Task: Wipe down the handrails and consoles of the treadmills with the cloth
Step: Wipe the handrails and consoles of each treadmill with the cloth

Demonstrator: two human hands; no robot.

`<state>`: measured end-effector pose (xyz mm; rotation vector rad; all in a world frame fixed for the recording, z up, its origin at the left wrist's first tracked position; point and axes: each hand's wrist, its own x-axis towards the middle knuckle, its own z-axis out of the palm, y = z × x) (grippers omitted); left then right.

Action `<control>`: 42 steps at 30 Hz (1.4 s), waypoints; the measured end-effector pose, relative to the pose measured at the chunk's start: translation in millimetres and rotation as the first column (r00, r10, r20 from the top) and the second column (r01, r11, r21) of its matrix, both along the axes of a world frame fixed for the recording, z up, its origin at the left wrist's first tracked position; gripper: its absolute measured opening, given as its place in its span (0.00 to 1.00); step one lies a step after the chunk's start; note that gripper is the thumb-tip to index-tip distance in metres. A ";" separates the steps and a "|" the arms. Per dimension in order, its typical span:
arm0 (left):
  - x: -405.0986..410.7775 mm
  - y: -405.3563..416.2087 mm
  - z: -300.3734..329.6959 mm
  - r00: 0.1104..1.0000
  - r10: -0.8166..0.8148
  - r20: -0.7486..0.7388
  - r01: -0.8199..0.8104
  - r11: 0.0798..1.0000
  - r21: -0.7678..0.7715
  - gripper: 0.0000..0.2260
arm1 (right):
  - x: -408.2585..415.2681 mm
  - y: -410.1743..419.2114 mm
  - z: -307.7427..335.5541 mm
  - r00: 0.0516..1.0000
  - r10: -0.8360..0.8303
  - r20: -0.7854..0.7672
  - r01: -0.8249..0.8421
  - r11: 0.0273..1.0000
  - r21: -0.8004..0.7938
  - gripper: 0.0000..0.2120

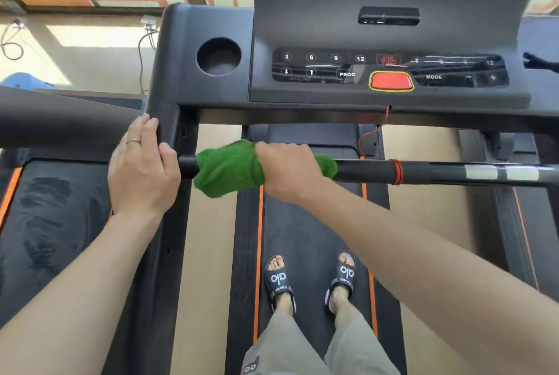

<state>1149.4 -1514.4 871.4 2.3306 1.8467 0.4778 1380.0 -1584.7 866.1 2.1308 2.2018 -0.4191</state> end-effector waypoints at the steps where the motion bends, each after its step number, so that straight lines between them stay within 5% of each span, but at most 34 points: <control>1: -1.0 -0.9 0.7 0.999 -0.002 -0.047 0.003 1.000 0.010 0.23 | 25.2 -14.8 -4.1 0.999 -0.006 0.049 0.003 0.999 0.043 0.17; 4: 11.7 -9.2 7.2 0.991 -0.017 -0.133 0.025 0.998 0.056 0.23 | 90.5 -57.7 -14.6 0.977 -0.032 0.210 -0.023 0.967 0.253 0.22; 7: 49.7 -27.3 15.8 0.985 -0.152 -0.081 0.160 0.981 0.105 0.22 | 93.9 -65.2 -17.6 0.966 -0.089 0.242 0.040 0.978 0.203 0.22; 10: 93.6 -40.8 15.7 0.948 -0.315 -0.045 0.318 0.940 0.120 0.22 | 89.9 -29.3 1.9 0.980 -0.146 0.132 0.175 0.955 -0.239 0.14; 13: 132.7 -55.6 15.3 0.919 -0.393 -0.015 0.393 0.914 0.105 0.23 | 111.5 5.8 22.2 0.964 -0.257 -0.067 0.116 0.634 -0.764 0.15; 15: 153.5 -62.8 17.2 0.913 -0.407 -0.012 0.406 0.907 0.112 0.23 | 116.1 13.3 27.1 0.940 -0.324 -0.110 0.073 0.505 -0.860 0.15; 18: 171.8 -66.7 16.1 0.905 -0.424 -0.036 0.426 0.901 0.080 0.23 | 110.5 -7.8 19.5 0.973 -0.203 -0.112 0.093 0.784 -0.614 0.12; 20: 184.8 -69.4 14.9 0.897 -0.437 -0.060 0.440 0.896 0.051 0.22 | 102.9 -38.1 2.1 0.995 -0.102 0.018 0.104 0.984 -0.144 0.09; 22: 196.4 -72.5 14.2 0.897 -0.437 -0.063 0.440 0.897 0.033 0.22 | 95.4 -66.2 -20.9 0.988 -0.072 0.135 0.043 0.978 0.205 0.16; 24: 205.6 -76.9 14.1 0.898 -0.436 -0.062 0.439 0.898 0.032 0.22 | 98.1 -79.5 -34.6 0.989 -0.043 0.140 -0.004 0.947 0.321 0.20; 28: 224.6 -87.6 14.7 0.902 -0.432 -0.027 0.432 0.901 0.022 0.23 | 126.9 -89.4 -20.2 0.993 0.061 -0.098 -0.028 0.951 0.307 0.26; 32: 250.7 -94.3 24.0 0.919 -0.371 0.132 0.371 0.928 0.022 0.23 | 166.0 -103.9 20.4 0.952 0.132 -0.275 -0.053 0.959 0.278 0.20; 38: 280.7 -102.3 36.3 0.914 -0.329 0.238 0.338 0.941 0.002 0.22 | 240.5 -137.6 61.9 0.808 -0.301 -0.506 0.460 0.859 0.223 0.26; 42: 290.8 -118.0 20.4 0.862 -0.486 0.146 0.504 0.853 -0.135 0.21 | 257.4 -142.4 52.0 0.767 -0.460 -0.446 0.539 0.840 0.059 0.25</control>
